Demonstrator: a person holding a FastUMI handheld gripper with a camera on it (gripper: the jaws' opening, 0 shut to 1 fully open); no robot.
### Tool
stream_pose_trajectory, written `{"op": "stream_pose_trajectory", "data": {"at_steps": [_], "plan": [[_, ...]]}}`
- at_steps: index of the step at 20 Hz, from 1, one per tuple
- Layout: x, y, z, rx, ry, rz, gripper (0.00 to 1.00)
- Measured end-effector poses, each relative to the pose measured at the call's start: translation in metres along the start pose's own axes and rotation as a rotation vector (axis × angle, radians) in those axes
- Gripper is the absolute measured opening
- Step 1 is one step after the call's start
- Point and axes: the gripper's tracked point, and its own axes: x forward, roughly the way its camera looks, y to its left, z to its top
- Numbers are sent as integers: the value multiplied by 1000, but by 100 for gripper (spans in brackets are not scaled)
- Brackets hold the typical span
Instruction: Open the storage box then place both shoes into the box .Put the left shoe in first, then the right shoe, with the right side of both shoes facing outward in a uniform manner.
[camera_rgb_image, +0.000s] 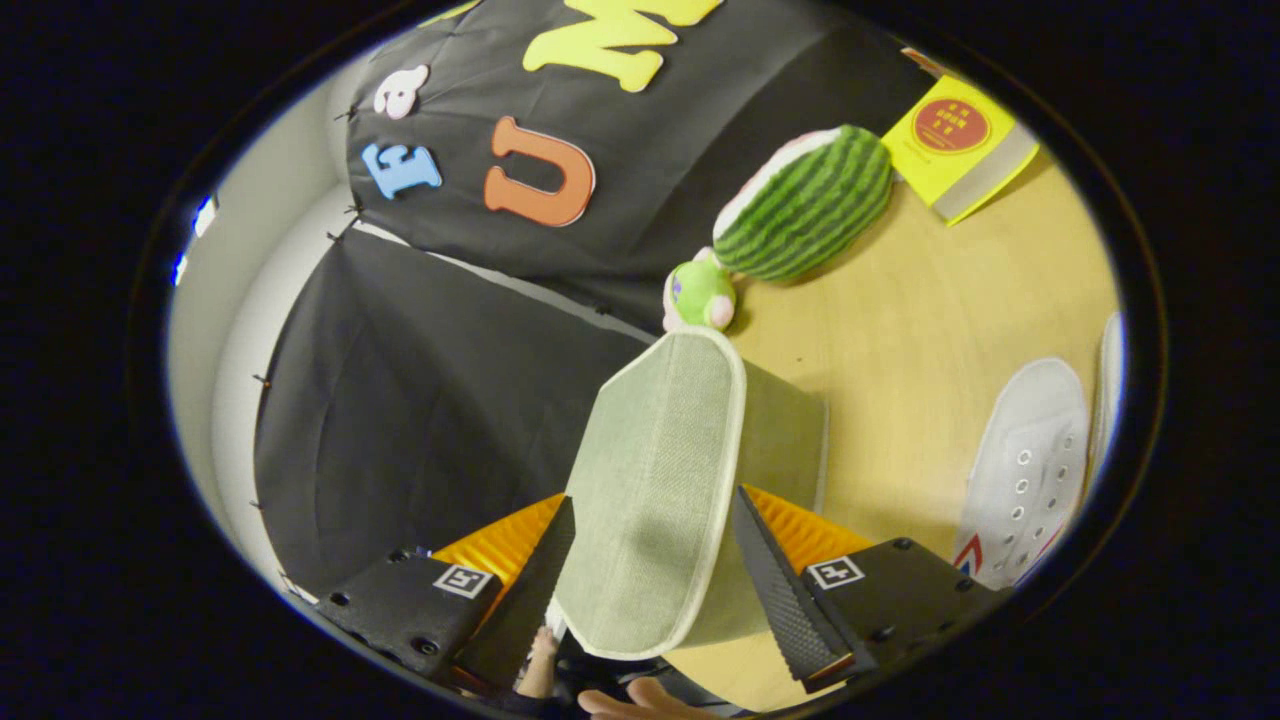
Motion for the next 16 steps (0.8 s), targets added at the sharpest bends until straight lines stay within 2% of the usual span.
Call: {"op": "stream_pose_trajectory", "data": {"at_steps": [4, 6, 9, 11, 12, 14, 16], "plan": [[10, -15, 3, 111, 70, 73, 98], [18, -23, 13, 139, 58, 104, 97], [23, -17, 10, 140, 100, 176, 75], [22, -17, 10, 113, 101, 189, 61], [17, -16, 6, 101, 122, 202, 61], [14, -11, 10, 115, 121, 220, 47], [8, -3, 12, 115, 114, 277, 25]]}}
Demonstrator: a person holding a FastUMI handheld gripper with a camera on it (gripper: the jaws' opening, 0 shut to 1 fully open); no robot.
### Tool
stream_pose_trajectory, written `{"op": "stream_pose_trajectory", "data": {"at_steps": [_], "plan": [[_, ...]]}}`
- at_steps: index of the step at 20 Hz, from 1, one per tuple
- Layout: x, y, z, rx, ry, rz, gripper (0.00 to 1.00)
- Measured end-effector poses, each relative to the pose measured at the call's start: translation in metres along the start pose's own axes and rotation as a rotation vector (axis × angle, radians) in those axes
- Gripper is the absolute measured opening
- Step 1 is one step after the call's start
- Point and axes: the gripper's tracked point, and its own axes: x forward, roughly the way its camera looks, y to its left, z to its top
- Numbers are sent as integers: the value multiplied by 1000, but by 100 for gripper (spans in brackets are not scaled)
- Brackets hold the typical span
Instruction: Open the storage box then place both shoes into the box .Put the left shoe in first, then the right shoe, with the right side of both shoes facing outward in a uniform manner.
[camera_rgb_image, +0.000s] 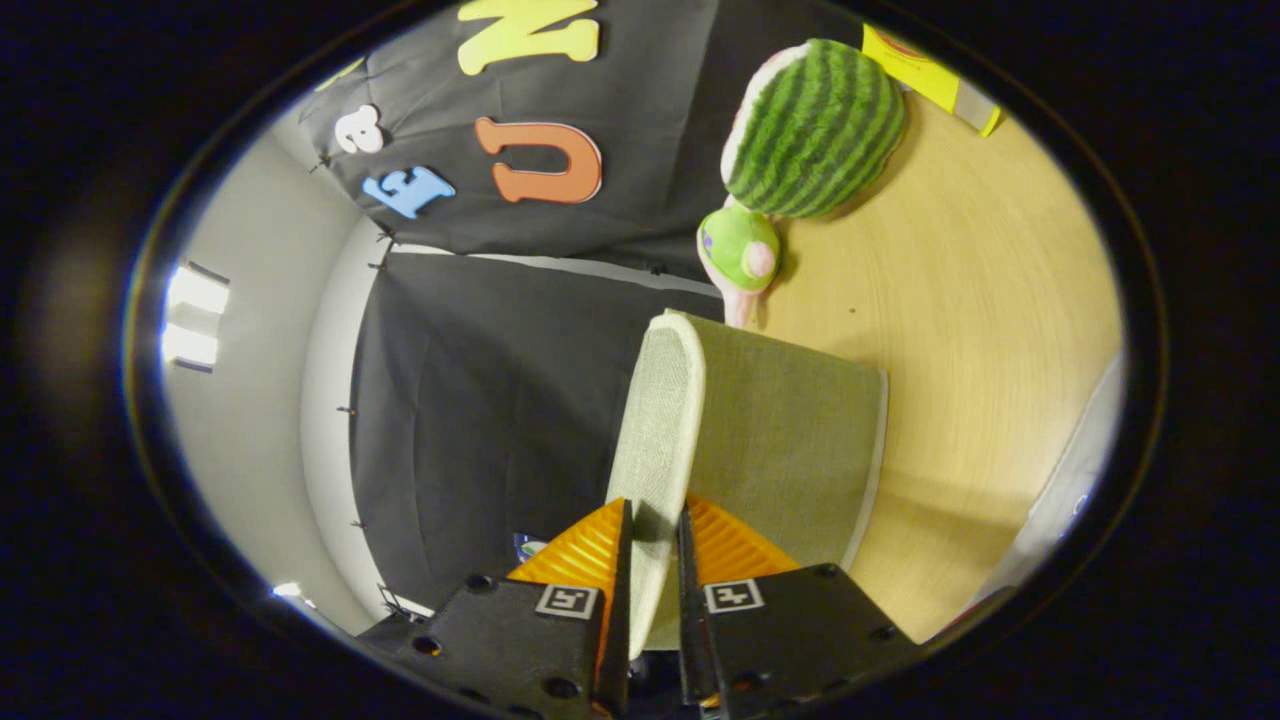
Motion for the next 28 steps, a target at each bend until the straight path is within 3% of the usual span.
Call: {"op": "stream_pose_trajectory", "data": {"at_steps": [1, 2, 8, 14, 20, 24, 28], "plan": [[3, 2, 2, -8, -27, -6, 9], [-3, 3, -4, -38, -15, -7, 5], [-10, 45, -19, -114, -32, 24, 5], [17, 122, -18, -174, -66, 57, 5], [79, 159, -26, -244, -78, -41, 5], [122, 168, -13, -281, -169, -115, 9], [159, 179, -13, -287, -225, -128, 12]]}}
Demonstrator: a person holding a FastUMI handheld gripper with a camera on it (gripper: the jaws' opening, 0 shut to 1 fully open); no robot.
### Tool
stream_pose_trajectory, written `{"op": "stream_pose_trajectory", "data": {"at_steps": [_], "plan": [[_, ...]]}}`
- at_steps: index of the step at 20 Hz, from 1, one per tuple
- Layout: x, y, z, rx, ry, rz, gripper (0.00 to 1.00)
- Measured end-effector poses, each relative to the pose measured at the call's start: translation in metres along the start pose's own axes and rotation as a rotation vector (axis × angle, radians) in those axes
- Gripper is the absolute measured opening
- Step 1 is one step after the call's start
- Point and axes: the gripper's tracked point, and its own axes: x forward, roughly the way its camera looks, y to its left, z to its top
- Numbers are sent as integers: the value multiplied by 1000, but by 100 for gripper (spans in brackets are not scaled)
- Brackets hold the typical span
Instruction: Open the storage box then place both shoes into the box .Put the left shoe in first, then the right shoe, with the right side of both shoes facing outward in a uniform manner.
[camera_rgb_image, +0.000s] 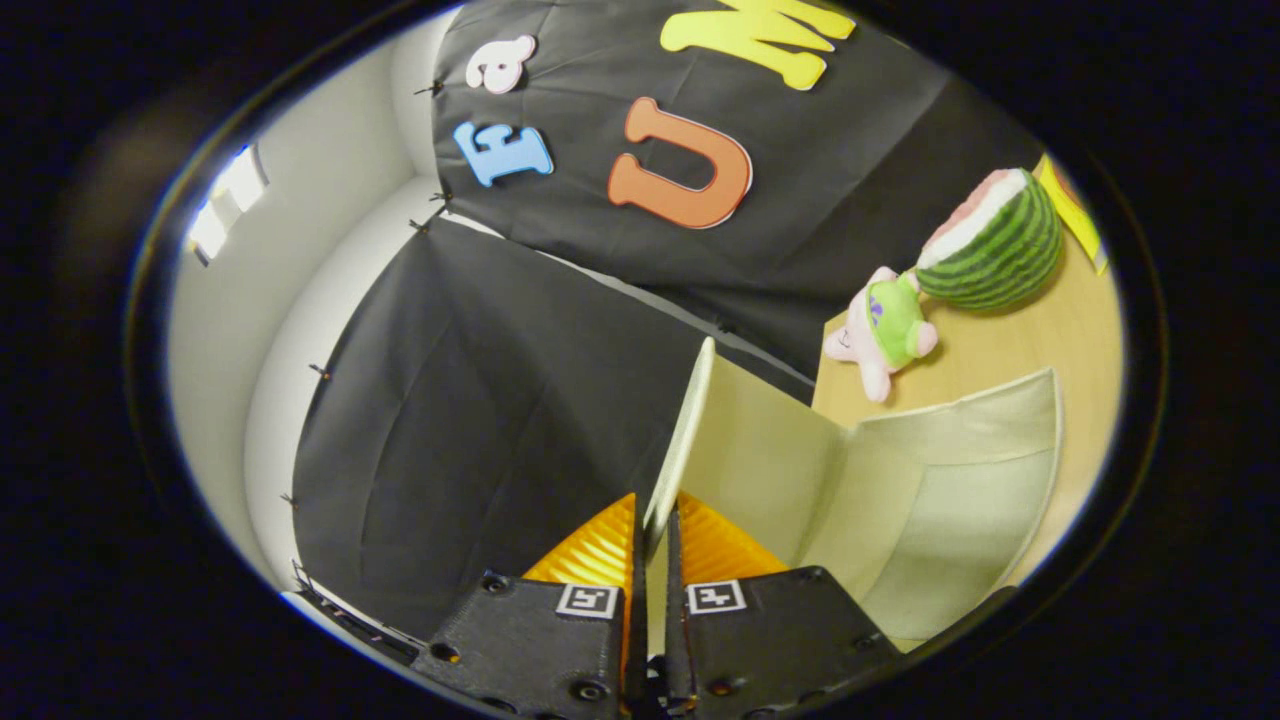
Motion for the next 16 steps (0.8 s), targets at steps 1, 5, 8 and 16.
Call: {"op": "stream_pose_trajectory", "data": {"at_steps": [1, 5, 8, 16], "plan": [[8, 2, -7, -26, 15, -8, 13], [24, -1, -44, -101, 70, -107, 56], [22, -10, -61, -195, 101, -186, 90], [14, 34, -90, -146, 146, -80, 100]]}}
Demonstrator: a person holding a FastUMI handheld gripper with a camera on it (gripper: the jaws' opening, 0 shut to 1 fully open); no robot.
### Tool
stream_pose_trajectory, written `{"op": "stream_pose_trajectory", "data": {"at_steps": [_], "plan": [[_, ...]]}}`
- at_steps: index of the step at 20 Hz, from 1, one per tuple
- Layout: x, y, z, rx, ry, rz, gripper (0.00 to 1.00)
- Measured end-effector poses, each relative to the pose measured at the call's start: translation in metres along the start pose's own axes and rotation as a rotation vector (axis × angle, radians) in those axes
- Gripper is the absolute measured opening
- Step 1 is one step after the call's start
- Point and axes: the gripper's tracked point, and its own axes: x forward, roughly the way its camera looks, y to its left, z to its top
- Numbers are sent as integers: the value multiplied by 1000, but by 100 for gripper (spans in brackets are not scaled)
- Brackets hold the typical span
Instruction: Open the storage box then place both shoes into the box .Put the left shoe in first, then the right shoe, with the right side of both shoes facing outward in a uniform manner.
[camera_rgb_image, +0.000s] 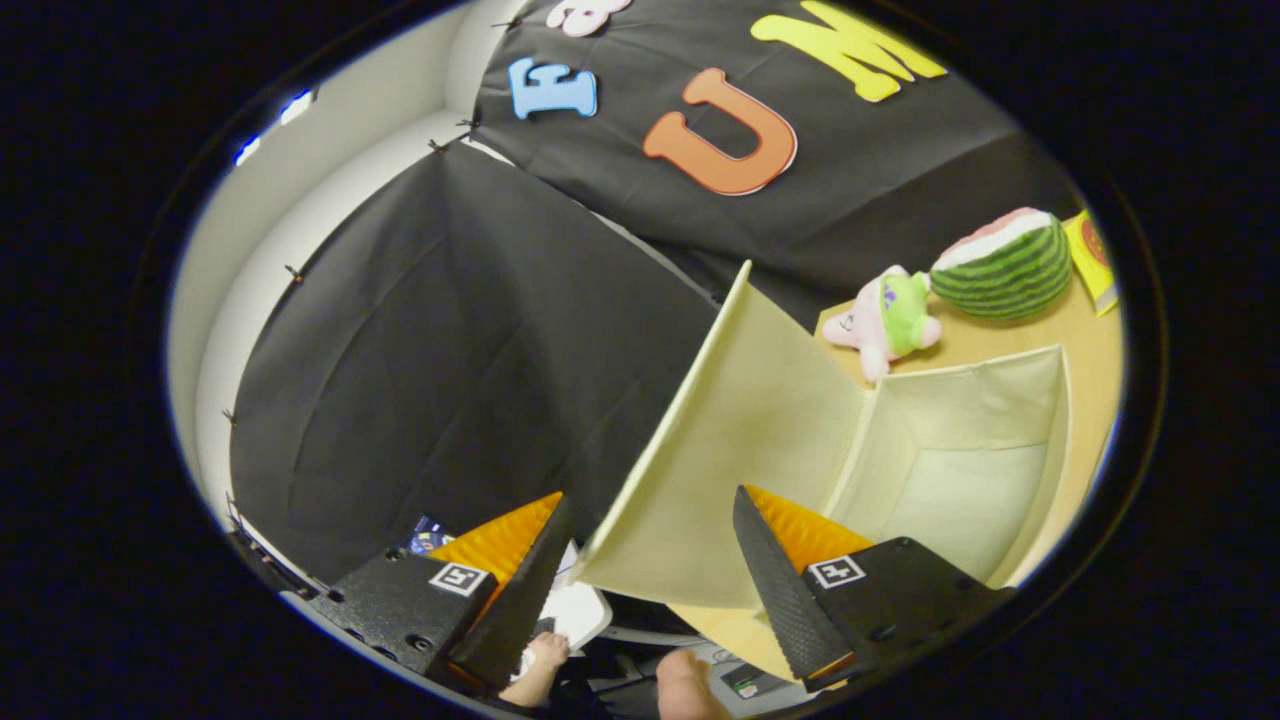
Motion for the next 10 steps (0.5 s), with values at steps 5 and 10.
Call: {"op": "stream_pose_trajectory", "data": {"at_steps": [5, 10], "plan": [[-15, 7, -12, -89, 9, -59, 100], [-67, -22, -14, -165, 7, -207, 100]]}}
